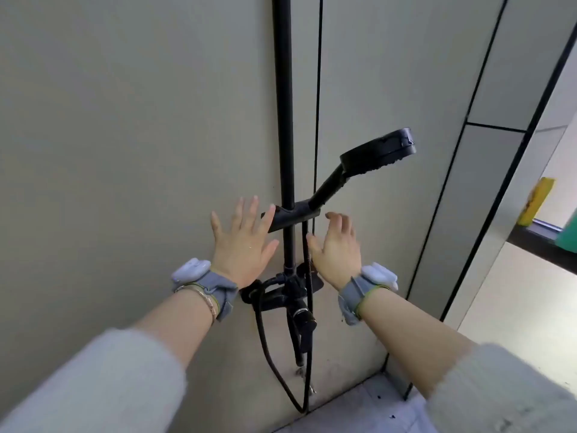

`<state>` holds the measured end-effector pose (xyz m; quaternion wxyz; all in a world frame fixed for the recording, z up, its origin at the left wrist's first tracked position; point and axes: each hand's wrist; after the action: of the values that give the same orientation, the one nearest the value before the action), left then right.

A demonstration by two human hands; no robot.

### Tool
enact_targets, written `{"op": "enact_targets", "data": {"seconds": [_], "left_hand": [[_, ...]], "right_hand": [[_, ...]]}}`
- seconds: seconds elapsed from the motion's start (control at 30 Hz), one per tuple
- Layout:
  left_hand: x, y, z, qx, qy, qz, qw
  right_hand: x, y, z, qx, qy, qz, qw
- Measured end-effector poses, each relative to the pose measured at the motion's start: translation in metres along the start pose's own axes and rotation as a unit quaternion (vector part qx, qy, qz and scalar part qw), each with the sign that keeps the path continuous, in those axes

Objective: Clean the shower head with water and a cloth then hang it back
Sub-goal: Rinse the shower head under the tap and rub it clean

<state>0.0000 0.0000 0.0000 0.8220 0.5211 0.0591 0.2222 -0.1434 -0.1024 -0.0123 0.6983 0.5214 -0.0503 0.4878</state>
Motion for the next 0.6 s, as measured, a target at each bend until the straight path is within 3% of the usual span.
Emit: {"op": "enact_targets", "data": {"seconds": [0.13, 0.23, 0.6], "left_hand": [[-0.01, -0.005, 0.013, 0.01, -0.001, 0.005, 1.0], [-0.014, -0.008, 0.013, 0.009, -0.002, -0.004, 1.0], [-0.016, -0.006, 0.014, 0.009, 0.011, 0.004, 1.0]], "right_hand": [[0.015, -0.002, 0.034, 0.009, -0.129, 0.215, 0.968], [0.023, -0.008, 0.05, -0.005, -0.161, 0.325, 0.932], [0.02, -0.016, 0.06, -0.1, -0.162, 0.328, 0.925]]}}
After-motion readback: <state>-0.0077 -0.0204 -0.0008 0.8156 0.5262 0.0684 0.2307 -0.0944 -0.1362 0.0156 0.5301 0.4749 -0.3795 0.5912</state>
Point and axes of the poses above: each hand's wrist, its own z-axis towards the middle knuckle, its own y-axis out of the back of the hand, x = y × z, and after that the axes turned 1 degree about z, right-handed
